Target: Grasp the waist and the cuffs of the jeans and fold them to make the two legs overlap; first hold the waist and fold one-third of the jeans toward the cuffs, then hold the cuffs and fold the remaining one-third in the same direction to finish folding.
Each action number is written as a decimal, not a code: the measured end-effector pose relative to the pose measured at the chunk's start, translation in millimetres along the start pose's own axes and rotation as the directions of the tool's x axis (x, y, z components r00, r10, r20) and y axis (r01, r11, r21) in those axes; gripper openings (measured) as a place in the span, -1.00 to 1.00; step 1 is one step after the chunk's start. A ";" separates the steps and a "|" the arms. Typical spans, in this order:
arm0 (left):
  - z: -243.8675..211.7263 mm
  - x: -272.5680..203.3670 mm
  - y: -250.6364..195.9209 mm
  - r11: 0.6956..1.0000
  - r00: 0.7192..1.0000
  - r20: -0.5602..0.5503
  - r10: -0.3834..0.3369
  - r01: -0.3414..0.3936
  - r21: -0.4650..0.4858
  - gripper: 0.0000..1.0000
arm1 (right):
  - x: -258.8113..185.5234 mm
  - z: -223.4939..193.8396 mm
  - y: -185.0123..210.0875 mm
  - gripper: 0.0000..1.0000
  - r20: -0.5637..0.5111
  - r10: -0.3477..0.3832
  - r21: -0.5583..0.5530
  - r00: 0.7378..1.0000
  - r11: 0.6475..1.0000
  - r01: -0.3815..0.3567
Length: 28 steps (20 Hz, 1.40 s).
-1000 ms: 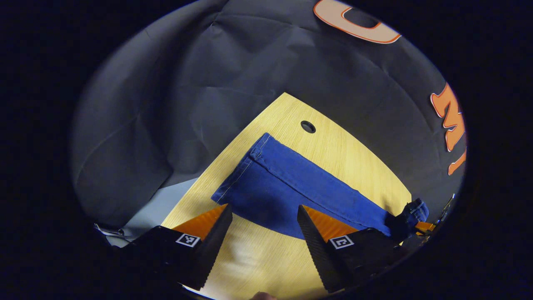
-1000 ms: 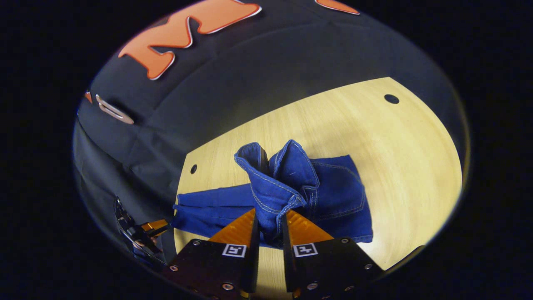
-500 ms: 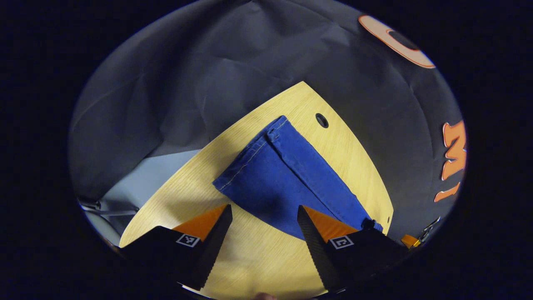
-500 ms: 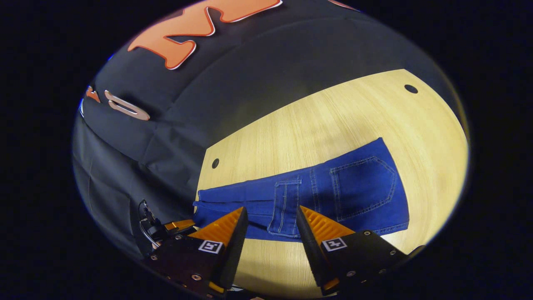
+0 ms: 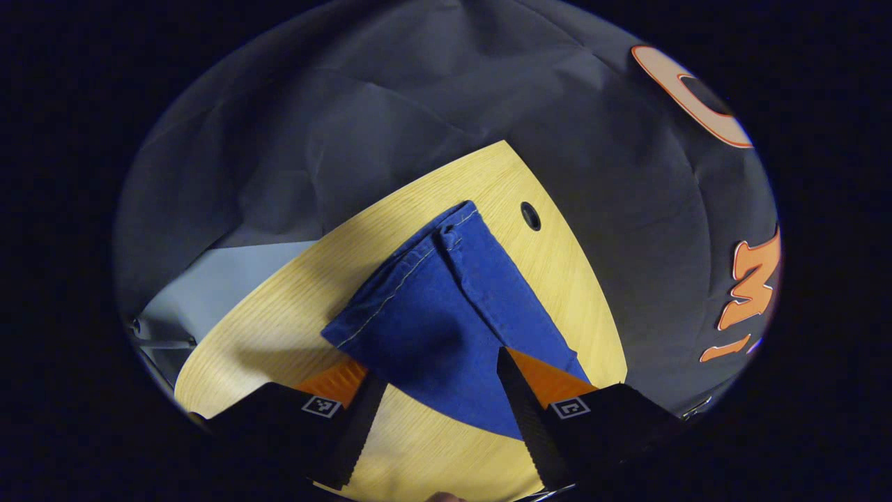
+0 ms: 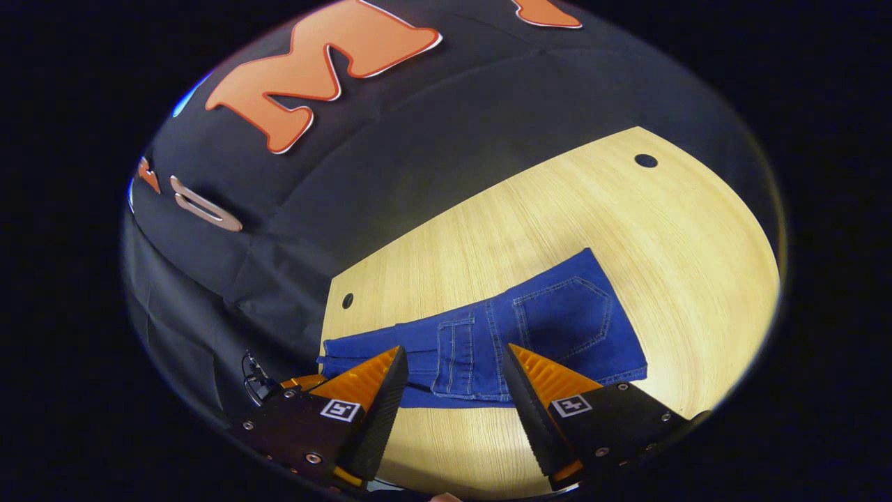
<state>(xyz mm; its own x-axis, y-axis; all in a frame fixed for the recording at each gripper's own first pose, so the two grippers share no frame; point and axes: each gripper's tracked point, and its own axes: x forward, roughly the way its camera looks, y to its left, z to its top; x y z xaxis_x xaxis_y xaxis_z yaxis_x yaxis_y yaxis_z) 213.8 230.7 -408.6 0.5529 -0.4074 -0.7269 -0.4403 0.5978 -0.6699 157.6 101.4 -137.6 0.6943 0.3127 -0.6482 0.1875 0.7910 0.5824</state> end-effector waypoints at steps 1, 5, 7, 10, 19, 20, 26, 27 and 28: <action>1.4 6.0 -4.0 1.000 1.000 0.008 -0.013 0.013 0.006 0.86 | -3.7 -1.3 -2.1 0.68 0.008 -0.008 0.012 1.000 1.000 0.008; 16.9 30.2 -20.0 0.998 0.996 0.067 -0.053 0.051 0.027 0.84 | -25.0 -10.6 -22.5 0.68 0.036 -0.047 0.079 0.998 0.996 0.045; 20.0 37.2 -14.9 0.999 0.996 0.081 -0.040 0.037 0.030 0.55 | -33.9 -15.2 -34.3 0.69 0.043 -0.071 0.106 0.996 0.992 0.067; 19.0 40.7 -12.2 1.000 0.997 0.080 -0.016 0.018 -0.024 -0.80 | -42.8 -19.7 -51.2 0.69 0.043 -0.086 0.141 0.995 0.987 0.080; 32.9 -31.3 -65.6 0.989 0.957 0.265 -0.121 0.091 0.120 -0.96 | -45.7 12.2 -56.1 0.68 0.076 -0.015 0.115 0.997 0.993 0.007; 32.8 -41.8 -72.8 0.986 0.952 0.278 -0.129 0.093 0.139 -0.95 | -45.9 16.7 -59.1 0.68 0.080 -0.019 0.102 0.997 0.995 0.010; 25.8 -99.5 -133.2 0.953 0.914 0.345 -0.214 0.118 0.278 -0.96 | -57.7 29.0 -70.2 0.74 0.089 0.018 0.066 0.996 0.998 -0.024; 26.5 -110.7 -144.3 0.945 0.905 0.354 -0.238 0.132 0.299 -0.96 | -60.3 31.4 -74.3 0.74 0.095 0.017 0.059 0.995 0.998 -0.023; 22.9 -121.7 -157.0 0.935 0.897 0.355 -0.262 0.145 0.323 -0.96 | -62.4 33.3 -76.3 0.74 0.100 0.019 0.049 0.995 0.998 -0.024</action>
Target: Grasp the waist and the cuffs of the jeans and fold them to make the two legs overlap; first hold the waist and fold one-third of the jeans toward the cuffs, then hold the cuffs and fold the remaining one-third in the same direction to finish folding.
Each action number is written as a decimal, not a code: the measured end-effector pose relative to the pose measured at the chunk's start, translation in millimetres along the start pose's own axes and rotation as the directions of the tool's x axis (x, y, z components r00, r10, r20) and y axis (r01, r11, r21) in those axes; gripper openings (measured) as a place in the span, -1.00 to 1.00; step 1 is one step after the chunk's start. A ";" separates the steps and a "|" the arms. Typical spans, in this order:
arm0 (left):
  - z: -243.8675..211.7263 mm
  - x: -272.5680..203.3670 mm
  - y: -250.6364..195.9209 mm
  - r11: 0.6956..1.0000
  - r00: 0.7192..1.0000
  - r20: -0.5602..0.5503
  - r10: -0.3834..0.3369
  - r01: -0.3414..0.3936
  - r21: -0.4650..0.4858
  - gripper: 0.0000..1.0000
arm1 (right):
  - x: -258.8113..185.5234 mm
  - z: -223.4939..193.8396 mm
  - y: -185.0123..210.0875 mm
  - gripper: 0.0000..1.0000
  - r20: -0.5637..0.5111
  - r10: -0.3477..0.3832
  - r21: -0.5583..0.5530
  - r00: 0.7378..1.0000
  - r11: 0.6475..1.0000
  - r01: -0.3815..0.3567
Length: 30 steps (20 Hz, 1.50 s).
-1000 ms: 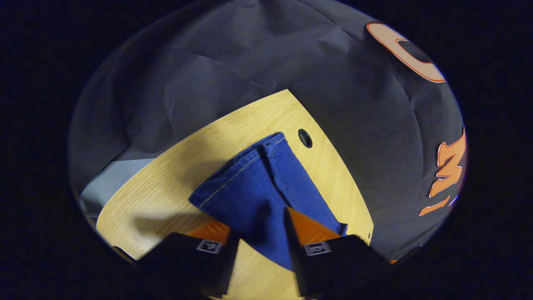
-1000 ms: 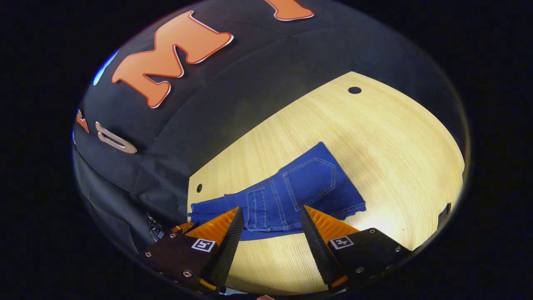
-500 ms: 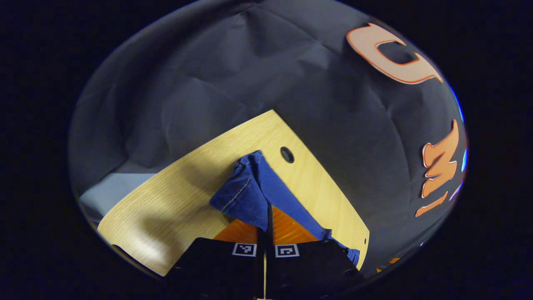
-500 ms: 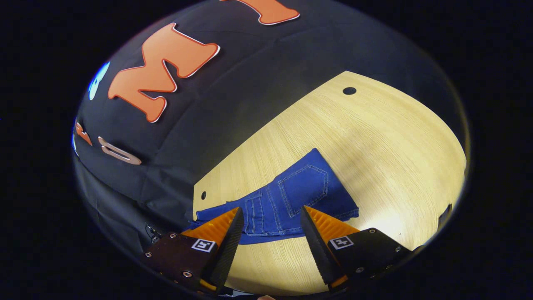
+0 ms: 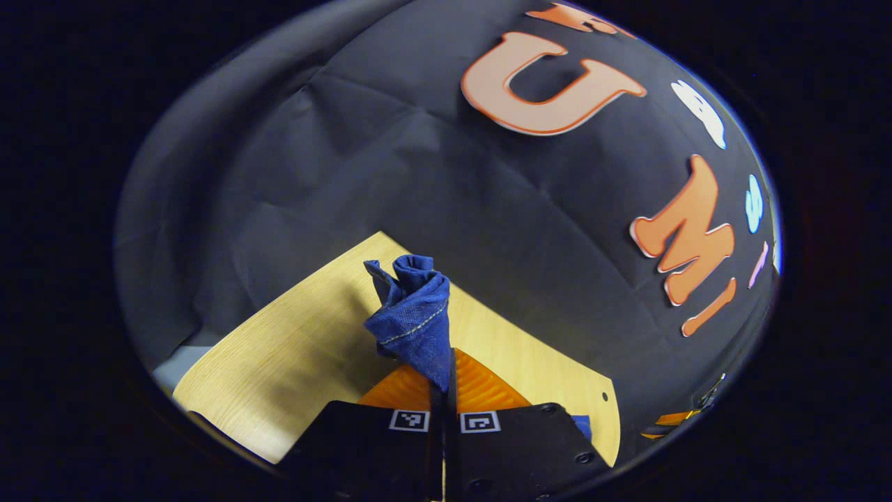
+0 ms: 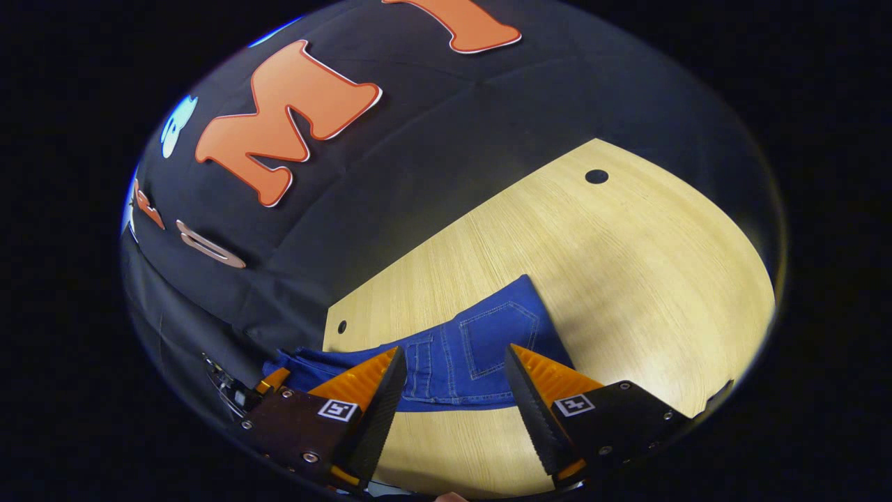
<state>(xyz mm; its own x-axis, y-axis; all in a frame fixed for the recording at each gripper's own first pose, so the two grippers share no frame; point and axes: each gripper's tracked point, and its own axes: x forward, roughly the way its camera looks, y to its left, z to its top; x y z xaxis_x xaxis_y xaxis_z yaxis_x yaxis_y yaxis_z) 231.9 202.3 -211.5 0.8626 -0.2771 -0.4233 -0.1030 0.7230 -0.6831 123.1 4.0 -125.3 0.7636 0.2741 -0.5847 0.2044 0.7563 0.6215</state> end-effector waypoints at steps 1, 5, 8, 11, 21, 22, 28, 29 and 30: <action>-0.3 -6.1 -19.1 1.000 1.000 0.013 -0.021 0.021 0.021 -0.96 | -1.9 3.4 -4.8 0.75 0.011 -0.006 -0.016 1.000 1.000 0.006; -1.1 -21.1 -90.0 0.989 0.994 0.025 -0.103 0.099 0.109 -0.96 | -7.0 11.0 -10.9 0.93 0.031 -0.007 -0.085 1.000 0.996 0.010; -10.1 -22.6 -147.7 0.971 0.989 0.014 -0.149 0.143 0.189 -0.96 | -11.7 10.8 -13.1 0.96 0.027 0.009 -0.109 1.000 0.994 -0.006; -24.8 -24.5 -196.6 0.953 0.983 -0.007 -0.186 0.182 0.241 -0.97 | -16.3 11.9 -18.3 0.97 0.030 0.020 -0.134 0.999 0.991 -0.016; -115.9 -2.6 -312.9 0.898 0.967 -0.153 -0.201 0.245 0.365 -0.96 | -29.7 23.2 -47.6 0.97 0.044 0.033 -0.166 0.999 0.986 -0.025; -130.4 -2.0 -322.8 0.885 0.962 -0.184 -0.201 0.259 0.387 -0.96 | -30.4 25.6 -50.4 0.97 0.046 0.033 -0.170 0.998 0.985 -0.025; -226.0 5.8 -352.4 0.805 0.926 -0.351 -0.138 0.311 0.505 -0.96 | -31.4 33.6 -70.3 0.96 0.052 0.037 -0.151 0.998 0.988 -0.029; -244.8 8.3 -350.4 0.792 0.919 -0.377 -0.113 0.313 0.525 -0.95 | -30.4 33.6 -72.6 0.96 0.051 0.039 -0.149 0.998 0.988 -0.031; -265.0 10.8 -350.8 0.777 0.909 -0.408 -0.088 0.319 0.543 -0.92 | -30.4 32.6 -74.2 0.96 0.048 0.041 -0.150 0.998 0.988 -0.033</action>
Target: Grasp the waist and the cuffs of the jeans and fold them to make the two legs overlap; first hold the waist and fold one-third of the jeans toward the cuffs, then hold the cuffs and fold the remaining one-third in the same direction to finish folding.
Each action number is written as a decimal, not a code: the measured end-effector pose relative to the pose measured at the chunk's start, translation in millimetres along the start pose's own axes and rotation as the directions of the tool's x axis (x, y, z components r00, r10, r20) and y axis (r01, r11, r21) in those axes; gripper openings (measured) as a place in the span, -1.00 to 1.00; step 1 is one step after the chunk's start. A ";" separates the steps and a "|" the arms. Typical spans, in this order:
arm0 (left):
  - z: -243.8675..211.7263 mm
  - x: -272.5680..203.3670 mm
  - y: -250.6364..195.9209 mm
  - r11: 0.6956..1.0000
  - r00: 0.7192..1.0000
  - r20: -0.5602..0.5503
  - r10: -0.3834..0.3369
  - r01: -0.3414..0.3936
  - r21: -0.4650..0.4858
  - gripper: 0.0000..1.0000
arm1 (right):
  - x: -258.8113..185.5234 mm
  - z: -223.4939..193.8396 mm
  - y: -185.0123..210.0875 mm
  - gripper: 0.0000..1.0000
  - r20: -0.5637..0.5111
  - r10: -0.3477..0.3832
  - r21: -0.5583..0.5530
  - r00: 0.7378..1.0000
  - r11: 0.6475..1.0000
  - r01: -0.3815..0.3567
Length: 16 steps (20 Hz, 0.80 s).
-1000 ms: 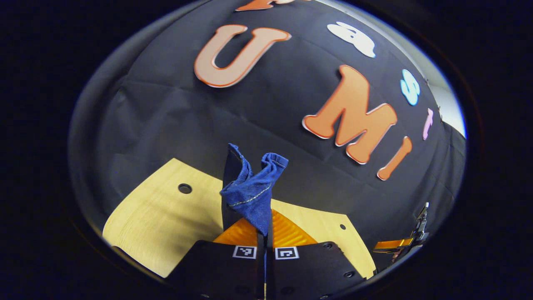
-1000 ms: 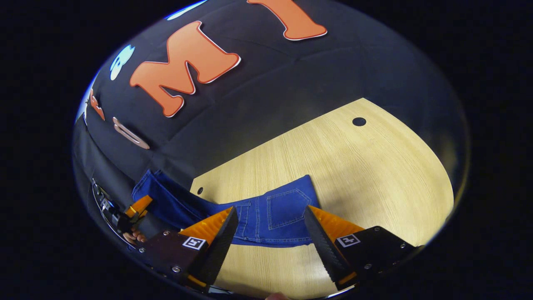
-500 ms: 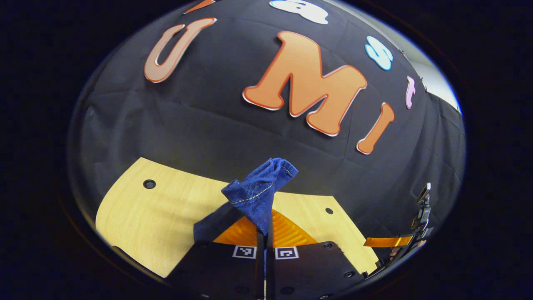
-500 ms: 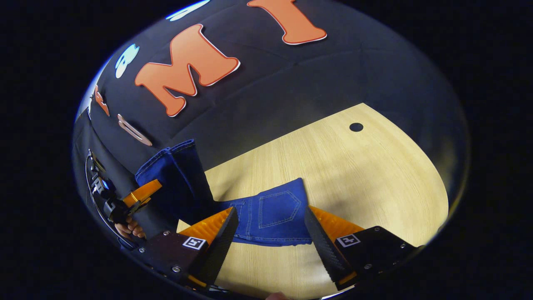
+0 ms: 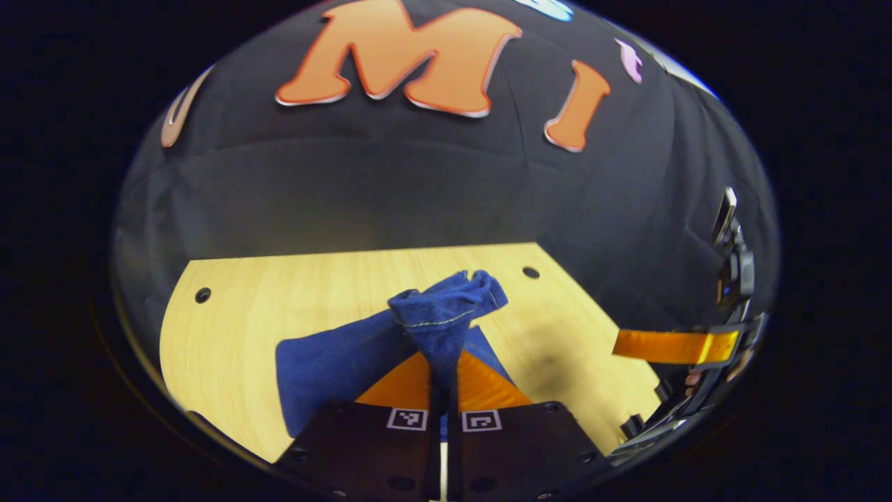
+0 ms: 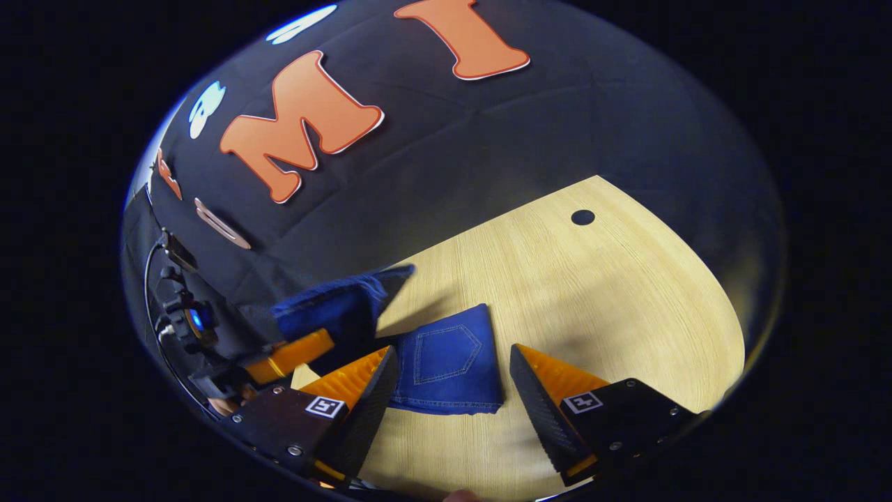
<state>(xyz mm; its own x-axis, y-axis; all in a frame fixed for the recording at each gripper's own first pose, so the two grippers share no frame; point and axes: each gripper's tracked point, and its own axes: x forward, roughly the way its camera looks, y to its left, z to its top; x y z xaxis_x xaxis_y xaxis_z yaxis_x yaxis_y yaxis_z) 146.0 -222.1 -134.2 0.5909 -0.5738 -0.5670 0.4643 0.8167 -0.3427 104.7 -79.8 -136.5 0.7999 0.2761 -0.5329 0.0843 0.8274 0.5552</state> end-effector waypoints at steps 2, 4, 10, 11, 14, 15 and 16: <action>-33.6 15.6 -27.5 1.000 0.994 -0.109 -0.014 0.016 0.023 -0.91 | -0.6 -2.7 -1.5 0.96 -0.008 0.008 -0.005 1.000 1.000 -0.008; -55.2 21.3 -62.2 0.996 0.983 -0.162 -0.080 0.086 0.031 -0.57 | -1.2 -4.3 -5.9 0.97 -0.012 0.007 -0.015 1.000 1.000 -0.007; -7.2 -12.1 -41.1 0.996 0.999 0.033 -0.007 0.004 0.093 0.68 | -13.6 19.3 -8.3 0.97 0.113 -0.046 -0.123 0.992 0.991 0.060; 7.0 -21.4 -24.4 0.996 0.996 0.083 0.033 -0.040 0.084 0.71 | -20.4 27.8 -1.4 0.96 0.156 -0.047 -0.167 0.987 0.983 0.073; 59.6 -64.1 28.2 0.979 0.952 0.260 0.160 -0.186 0.079 0.80 | -35.8 57.3 36.6 0.96 0.299 -0.016 -0.293 0.954 0.950 0.108; 71.9 -82.4 42.6 0.970 0.930 0.311 0.199 -0.231 0.070 0.81 | -42.7 66.6 51.9 0.96 0.341 0.000 -0.336 0.940 0.934 0.121; 81.7 -99.5 54.9 0.965 0.909 0.356 0.218 -0.254 0.057 0.82 | -44.9 73.4 66.0 0.95 0.376 0.015 -0.373 0.926 0.918 0.137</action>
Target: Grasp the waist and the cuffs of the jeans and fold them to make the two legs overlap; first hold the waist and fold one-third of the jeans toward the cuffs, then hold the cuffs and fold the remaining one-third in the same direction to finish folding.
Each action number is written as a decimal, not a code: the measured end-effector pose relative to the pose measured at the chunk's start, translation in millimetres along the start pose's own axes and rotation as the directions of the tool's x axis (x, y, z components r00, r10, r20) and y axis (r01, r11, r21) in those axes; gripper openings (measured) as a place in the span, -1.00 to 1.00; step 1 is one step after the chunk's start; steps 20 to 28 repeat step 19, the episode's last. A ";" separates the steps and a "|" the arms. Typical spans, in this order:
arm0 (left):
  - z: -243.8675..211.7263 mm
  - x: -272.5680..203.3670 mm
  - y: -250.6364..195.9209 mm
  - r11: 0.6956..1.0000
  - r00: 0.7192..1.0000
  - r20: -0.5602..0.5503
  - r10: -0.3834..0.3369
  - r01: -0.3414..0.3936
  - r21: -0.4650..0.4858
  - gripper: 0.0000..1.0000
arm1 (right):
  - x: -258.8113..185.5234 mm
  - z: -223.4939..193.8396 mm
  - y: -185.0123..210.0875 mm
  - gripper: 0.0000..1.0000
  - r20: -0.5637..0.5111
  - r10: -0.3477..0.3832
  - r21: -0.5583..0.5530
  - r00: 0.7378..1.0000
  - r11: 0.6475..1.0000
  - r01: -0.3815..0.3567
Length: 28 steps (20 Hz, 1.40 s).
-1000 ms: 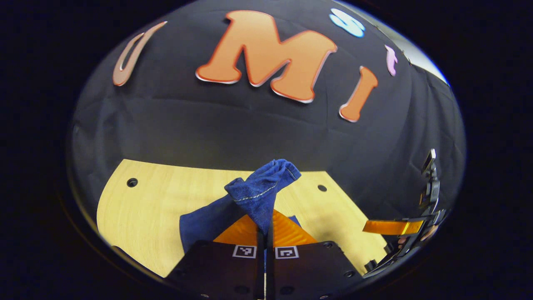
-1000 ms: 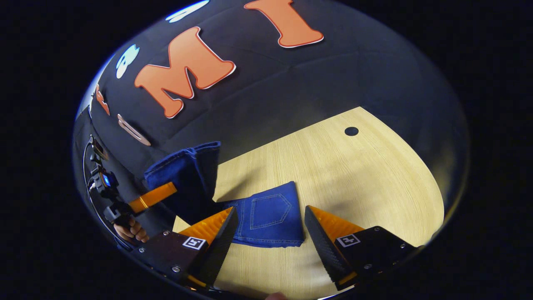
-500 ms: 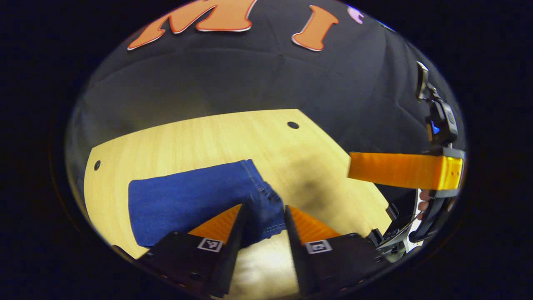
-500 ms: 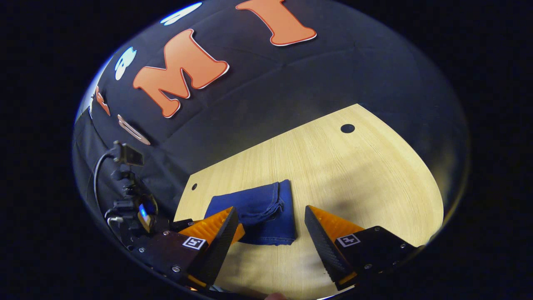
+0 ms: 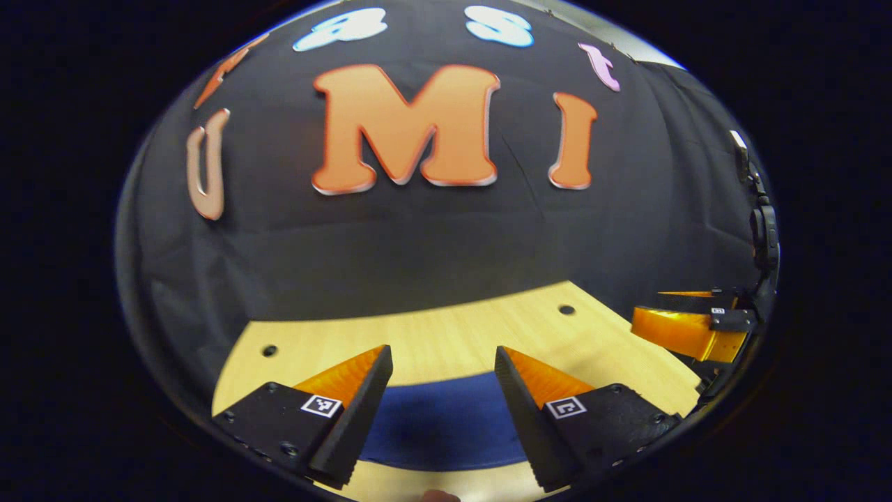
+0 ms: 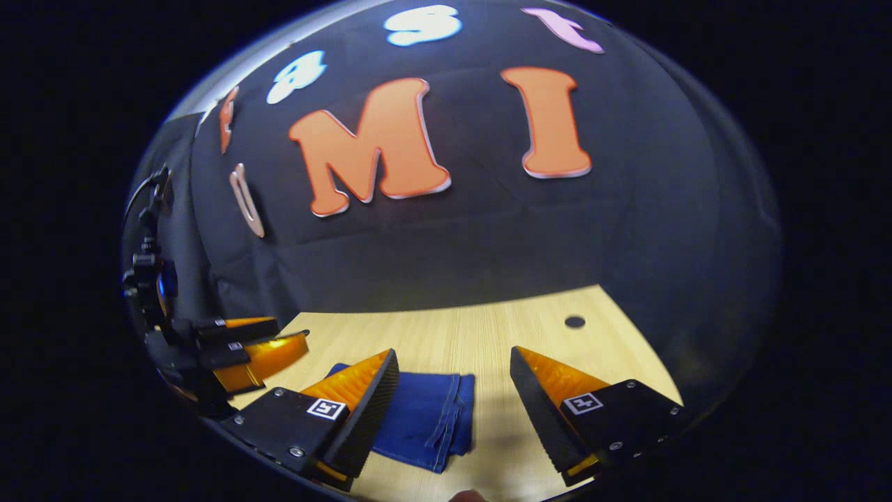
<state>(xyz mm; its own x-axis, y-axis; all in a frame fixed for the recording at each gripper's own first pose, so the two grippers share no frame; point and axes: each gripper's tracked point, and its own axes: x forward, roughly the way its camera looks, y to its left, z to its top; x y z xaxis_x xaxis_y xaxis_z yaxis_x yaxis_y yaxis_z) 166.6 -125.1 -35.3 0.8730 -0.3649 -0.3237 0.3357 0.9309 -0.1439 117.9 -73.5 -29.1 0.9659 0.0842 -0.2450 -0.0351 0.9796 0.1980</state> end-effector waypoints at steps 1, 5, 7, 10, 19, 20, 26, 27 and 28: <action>10.1 -10.6 13.8 0.999 0.998 0.043 0.035 -0.035 -0.004 0.82 | -1.5 13.1 13.2 0.95 0.037 0.006 -0.038 0.999 0.999 -0.005; 59.4 -76.1 69.4 0.990 0.967 0.210 0.142 -0.143 -0.011 0.89 | -13.4 57.4 69.4 0.95 0.192 0.060 -0.163 0.980 0.986 -0.028; 81.6 -111.3 88.5 0.982 0.941 0.283 0.187 -0.188 -0.022 0.92 | -18.4 75.7 95.5 0.94 0.263 0.090 -0.199 0.961 0.979 -0.038; 108.6 -149.4 114.0 0.974 0.902 0.372 0.217 -0.227 -0.017 0.92 | -32.3 101.7 125.8 0.95 0.374 0.120 -0.239 0.919 0.971 -0.030; 130.3 -175.7 136.6 0.976 0.864 0.459 0.207 -0.216 -0.032 0.93 | -52.4 111.7 166.0 0.98 0.422 0.124 -0.292 0.898 0.956 0.005; 130.3 -175.7 136.6 0.976 0.864 0.459 0.207 -0.216 -0.032 0.93 | -52.4 111.7 166.0 0.98 0.422 0.124 -0.292 0.898 0.956 0.005; 130.3 -175.7 136.6 0.976 0.864 0.459 0.207 -0.216 -0.032 0.93 | -52.4 111.7 166.0 0.98 0.422 0.124 -0.292 0.898 0.956 0.005; 130.3 -175.7 136.6 0.976 0.864 0.459 0.207 -0.216 -0.032 0.93 | -52.4 111.7 166.0 0.98 0.422 0.124 -0.292 0.898 0.956 0.005; 130.3 -175.7 136.6 0.976 0.864 0.459 0.207 -0.216 -0.032 0.93 | -52.4 111.7 166.0 0.98 0.422 0.124 -0.292 0.898 0.956 0.005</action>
